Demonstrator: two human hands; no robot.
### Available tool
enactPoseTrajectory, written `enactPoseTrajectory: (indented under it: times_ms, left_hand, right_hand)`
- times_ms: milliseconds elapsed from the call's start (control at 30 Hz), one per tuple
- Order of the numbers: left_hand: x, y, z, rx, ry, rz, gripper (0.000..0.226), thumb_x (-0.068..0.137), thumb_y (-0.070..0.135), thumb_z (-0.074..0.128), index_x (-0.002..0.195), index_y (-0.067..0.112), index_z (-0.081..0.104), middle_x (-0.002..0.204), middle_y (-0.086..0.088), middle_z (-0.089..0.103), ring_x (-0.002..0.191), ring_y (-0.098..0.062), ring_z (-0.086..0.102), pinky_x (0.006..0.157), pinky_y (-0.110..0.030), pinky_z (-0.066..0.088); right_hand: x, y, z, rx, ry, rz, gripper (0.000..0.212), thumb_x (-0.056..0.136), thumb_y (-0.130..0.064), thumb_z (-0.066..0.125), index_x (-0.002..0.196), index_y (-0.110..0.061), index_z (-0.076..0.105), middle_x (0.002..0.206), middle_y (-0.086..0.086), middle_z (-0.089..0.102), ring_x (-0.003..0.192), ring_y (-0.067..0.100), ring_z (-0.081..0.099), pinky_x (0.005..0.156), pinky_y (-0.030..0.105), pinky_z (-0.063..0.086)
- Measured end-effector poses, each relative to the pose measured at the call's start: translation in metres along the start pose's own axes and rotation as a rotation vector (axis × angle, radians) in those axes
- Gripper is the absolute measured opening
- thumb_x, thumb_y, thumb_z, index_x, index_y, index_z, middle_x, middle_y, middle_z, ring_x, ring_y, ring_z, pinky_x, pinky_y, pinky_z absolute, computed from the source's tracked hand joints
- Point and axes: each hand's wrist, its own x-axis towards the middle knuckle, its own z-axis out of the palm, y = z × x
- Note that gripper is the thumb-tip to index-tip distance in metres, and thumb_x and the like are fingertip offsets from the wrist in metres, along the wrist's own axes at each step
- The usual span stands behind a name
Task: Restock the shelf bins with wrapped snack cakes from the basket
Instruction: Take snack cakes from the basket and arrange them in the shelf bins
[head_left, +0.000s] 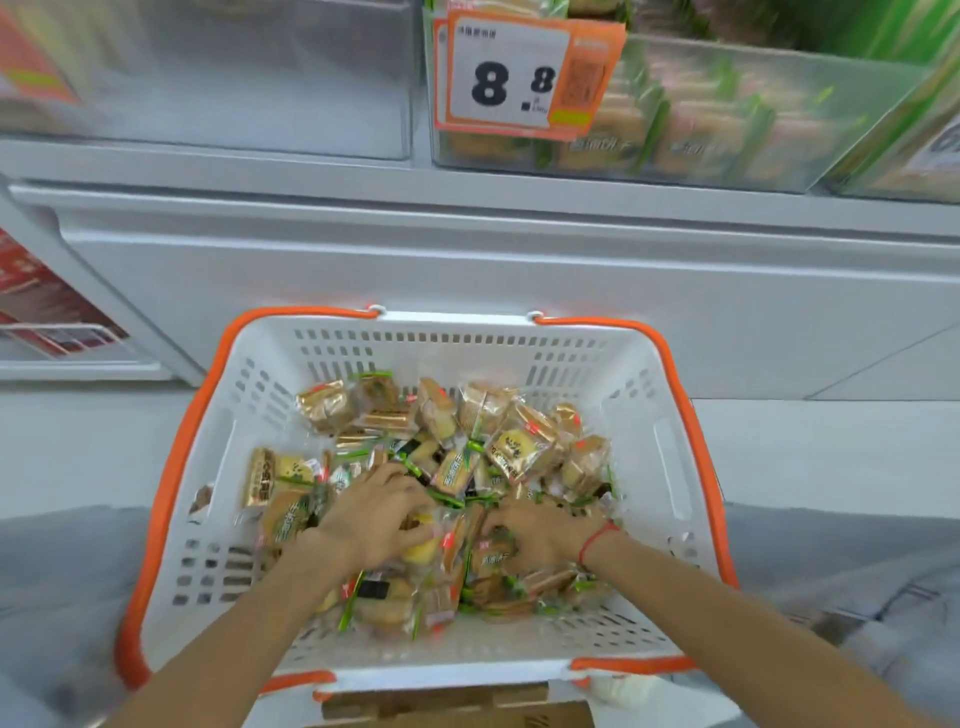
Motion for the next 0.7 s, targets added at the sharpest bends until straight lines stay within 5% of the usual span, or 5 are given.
enactPoseTrajectory:
  times_ms: [233, 333, 433, 567, 700]
  left_hand:
    - [0.005, 0.012, -0.004, -0.039, -0.014, -0.084, 0.052, 0.081, 0.064, 0.057, 0.117, 0.027, 0.057, 0.125, 0.008, 0.053, 0.118, -0.015, 0.040, 0.101, -0.034, 0.033]
    - [0.006, 0.020, -0.010, 0.024, -0.055, -0.164, 0.050, 0.083, 0.062, 0.057, 0.113, 0.022, 0.060, 0.116, 0.000, 0.056, 0.112, -0.018, 0.044, 0.092, -0.035, 0.039]
    - [0.008, 0.027, -0.018, 0.019, -0.054, -0.179, 0.046, 0.087, 0.056, 0.054, 0.111, 0.018, 0.063, 0.113, -0.001, 0.060, 0.111, -0.020, 0.051, 0.089, -0.036, 0.041]
    - [0.013, 0.024, -0.046, -0.495, 0.011, -0.141, 0.048, 0.094, 0.051, 0.048, 0.129, 0.018, 0.049, 0.129, 0.000, 0.056, 0.105, -0.017, 0.058, 0.094, -0.034, 0.046]
    - [0.012, 0.027, -0.093, -0.903, 0.141, -0.075, 0.044, 0.089, 0.039, 0.064, 0.123, 0.012, 0.058, 0.125, 0.003, 0.058, 0.115, -0.014, 0.055, 0.099, -0.034, 0.045]
  right_hand:
    - [0.001, -0.005, 0.001, -0.013, 0.136, 0.030, 0.029, 0.087, -0.022, 0.067, 0.115, -0.014, 0.064, 0.118, 0.002, 0.061, 0.107, 0.021, 0.057, 0.082, 0.027, 0.043]
    - [-0.005, -0.001, -0.018, 0.094, 0.075, 0.051, 0.010, 0.088, -0.022, 0.067, 0.095, -0.015, 0.066, 0.090, -0.002, 0.060, 0.088, 0.017, 0.056, 0.085, 0.031, 0.049]
    - [-0.013, 0.000, -0.037, 0.198, 0.020, 0.048, 0.028, 0.091, -0.021, 0.064, 0.070, -0.013, 0.048, 0.062, -0.002, 0.039, 0.061, 0.013, 0.042, 0.060, 0.021, 0.041]
    - [-0.035, -0.016, -0.083, 0.283, 0.016, -0.021, 0.020, 0.094, -0.008, 0.054, 0.075, -0.010, 0.055, 0.062, -0.002, 0.037, 0.045, 0.003, 0.037, 0.053, 0.015, 0.040]
    - [-0.062, -0.035, -0.137, 0.305, 0.110, -0.143, 0.016, 0.093, -0.010, 0.056, 0.097, -0.024, 0.064, 0.076, 0.003, 0.051, 0.069, 0.015, 0.046, 0.068, 0.027, 0.038]
